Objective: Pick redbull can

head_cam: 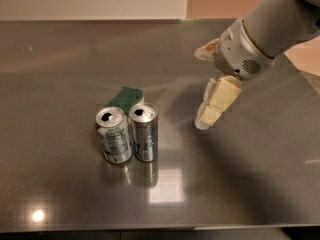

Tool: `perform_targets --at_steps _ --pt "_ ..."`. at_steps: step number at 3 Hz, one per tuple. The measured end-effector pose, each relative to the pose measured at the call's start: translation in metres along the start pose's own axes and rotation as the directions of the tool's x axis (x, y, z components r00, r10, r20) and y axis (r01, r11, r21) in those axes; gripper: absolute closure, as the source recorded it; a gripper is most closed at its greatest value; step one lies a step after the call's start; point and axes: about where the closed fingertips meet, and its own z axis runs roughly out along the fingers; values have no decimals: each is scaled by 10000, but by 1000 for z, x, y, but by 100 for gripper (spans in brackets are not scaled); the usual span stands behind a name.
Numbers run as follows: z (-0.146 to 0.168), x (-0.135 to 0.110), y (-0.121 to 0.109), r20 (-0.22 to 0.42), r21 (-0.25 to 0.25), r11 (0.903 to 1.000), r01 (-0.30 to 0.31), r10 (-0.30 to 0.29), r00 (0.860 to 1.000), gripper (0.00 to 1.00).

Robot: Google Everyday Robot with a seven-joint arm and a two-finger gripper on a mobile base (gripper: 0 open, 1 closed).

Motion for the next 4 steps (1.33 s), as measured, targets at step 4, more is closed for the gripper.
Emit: perform_targets --at_steps 4 --pt "30 -55 -14 1027 -635 9953 725 -658 9925 0"
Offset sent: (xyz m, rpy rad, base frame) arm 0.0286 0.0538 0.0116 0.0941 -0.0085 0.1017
